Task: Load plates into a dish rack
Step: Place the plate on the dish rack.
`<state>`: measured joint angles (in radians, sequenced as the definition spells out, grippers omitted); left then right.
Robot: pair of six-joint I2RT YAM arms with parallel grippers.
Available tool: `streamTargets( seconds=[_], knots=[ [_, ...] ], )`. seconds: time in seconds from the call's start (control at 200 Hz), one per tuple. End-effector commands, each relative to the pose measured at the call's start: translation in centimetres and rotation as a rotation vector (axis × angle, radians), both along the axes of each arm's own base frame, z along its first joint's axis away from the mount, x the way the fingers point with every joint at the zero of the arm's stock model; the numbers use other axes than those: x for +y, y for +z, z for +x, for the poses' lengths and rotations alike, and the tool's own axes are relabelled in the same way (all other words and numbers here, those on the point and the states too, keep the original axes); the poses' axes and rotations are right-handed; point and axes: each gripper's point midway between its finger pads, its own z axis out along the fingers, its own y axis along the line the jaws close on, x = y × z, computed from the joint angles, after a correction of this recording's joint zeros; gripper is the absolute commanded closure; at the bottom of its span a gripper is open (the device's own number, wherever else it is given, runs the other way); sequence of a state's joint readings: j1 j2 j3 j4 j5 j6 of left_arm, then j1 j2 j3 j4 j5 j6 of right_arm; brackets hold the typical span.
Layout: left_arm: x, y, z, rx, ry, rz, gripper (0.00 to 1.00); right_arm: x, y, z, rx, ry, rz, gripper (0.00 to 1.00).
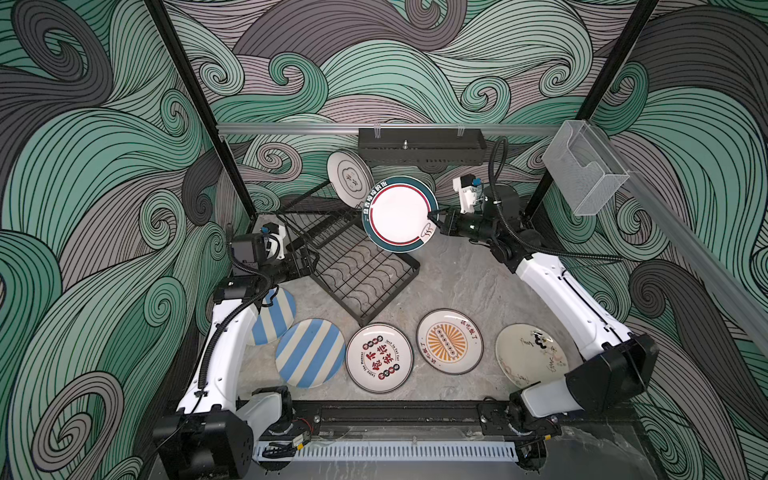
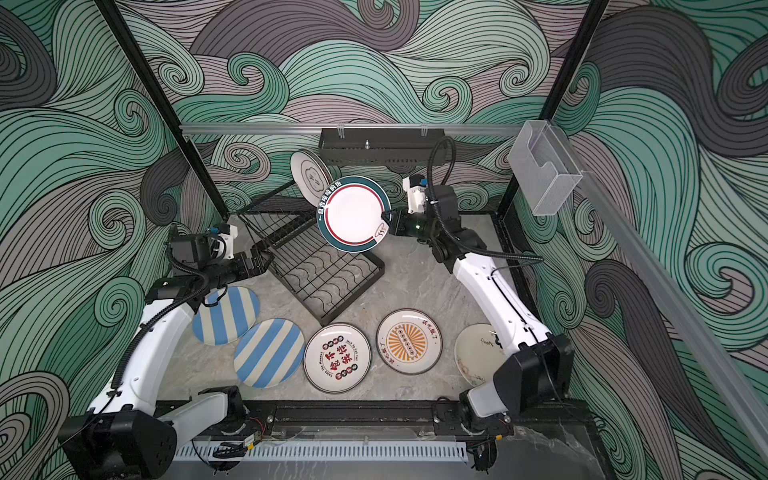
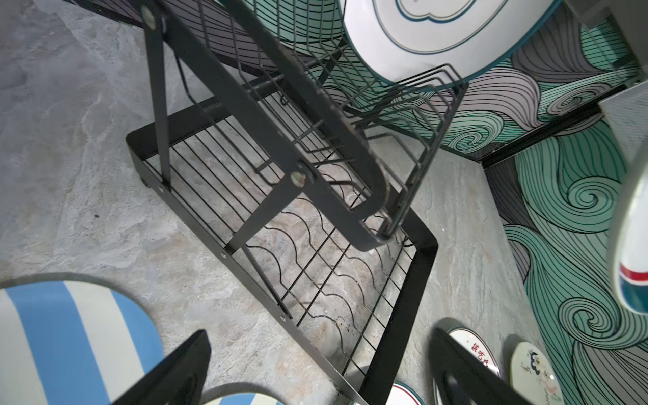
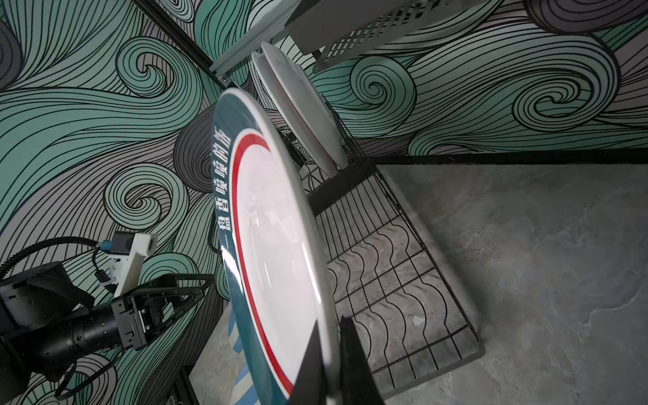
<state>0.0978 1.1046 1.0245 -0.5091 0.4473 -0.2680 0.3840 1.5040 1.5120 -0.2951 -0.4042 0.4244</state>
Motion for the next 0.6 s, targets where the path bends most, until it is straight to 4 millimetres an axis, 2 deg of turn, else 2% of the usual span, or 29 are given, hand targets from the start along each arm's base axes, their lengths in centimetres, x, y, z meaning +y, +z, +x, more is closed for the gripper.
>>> streamTargets(
  seconds=[0.0,0.275,0.42,0.596],
  knots=[
    [-0.8,0.2,0.4,-0.015,-0.037,-0.059,0.01,1.4,2.6,0.6,-0.115,-0.011,-0.045,1.0],
    [-1.5,-0.4,0.5,-0.003,-0.083,-0.086,0.01,6.1,6.3,2.8,-0.309,-0.086,-0.188,1.0],
    [-1.7,-0.7,0.5,0.007,-0.09,-0.097,0.01,7.1,6.8,4.9,-0.369,-0.174,-0.285,1.0],
    [-2.1,-0.7,0.6,0.003,-0.109,-0.125,0.01,9.8,7.3,6.3,-0.448,-0.212,-0.375,1.0]
  ],
)
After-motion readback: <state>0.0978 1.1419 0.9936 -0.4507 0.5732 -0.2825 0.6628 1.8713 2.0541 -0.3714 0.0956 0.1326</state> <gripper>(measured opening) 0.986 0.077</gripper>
